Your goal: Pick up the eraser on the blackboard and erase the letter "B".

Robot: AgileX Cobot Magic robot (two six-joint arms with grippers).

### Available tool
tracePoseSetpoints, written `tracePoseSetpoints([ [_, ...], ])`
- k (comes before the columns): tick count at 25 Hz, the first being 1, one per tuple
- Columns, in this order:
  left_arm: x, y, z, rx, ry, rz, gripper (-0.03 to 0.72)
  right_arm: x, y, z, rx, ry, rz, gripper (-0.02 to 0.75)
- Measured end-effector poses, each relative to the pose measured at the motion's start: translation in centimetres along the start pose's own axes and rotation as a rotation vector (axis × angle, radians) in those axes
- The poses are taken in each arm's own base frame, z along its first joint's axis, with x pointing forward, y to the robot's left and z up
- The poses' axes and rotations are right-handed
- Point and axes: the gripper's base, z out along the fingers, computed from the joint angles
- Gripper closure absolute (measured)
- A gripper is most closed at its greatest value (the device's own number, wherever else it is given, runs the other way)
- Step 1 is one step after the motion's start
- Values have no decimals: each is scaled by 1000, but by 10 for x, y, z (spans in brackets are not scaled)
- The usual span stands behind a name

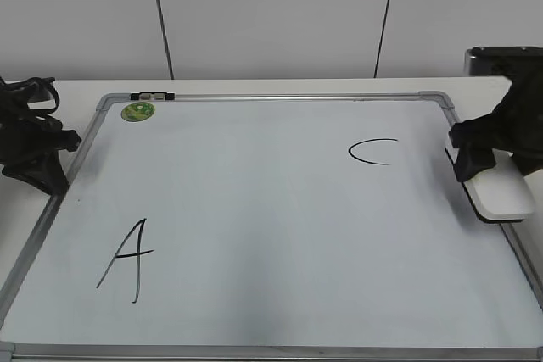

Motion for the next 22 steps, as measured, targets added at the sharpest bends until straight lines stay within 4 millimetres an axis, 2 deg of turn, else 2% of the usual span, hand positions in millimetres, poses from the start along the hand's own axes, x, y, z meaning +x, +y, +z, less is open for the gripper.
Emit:
tracePoseSetpoints([
  [7,0,0,0,2,0,-1,676,-3,-6,30,5,14,33,189],
  [18,0,0,0,2,0,-1,676,-6,-11,53,5,16,64,190],
  [22,0,0,0,2,0,-1,677,-7,-11,54,4,15,65,189],
])
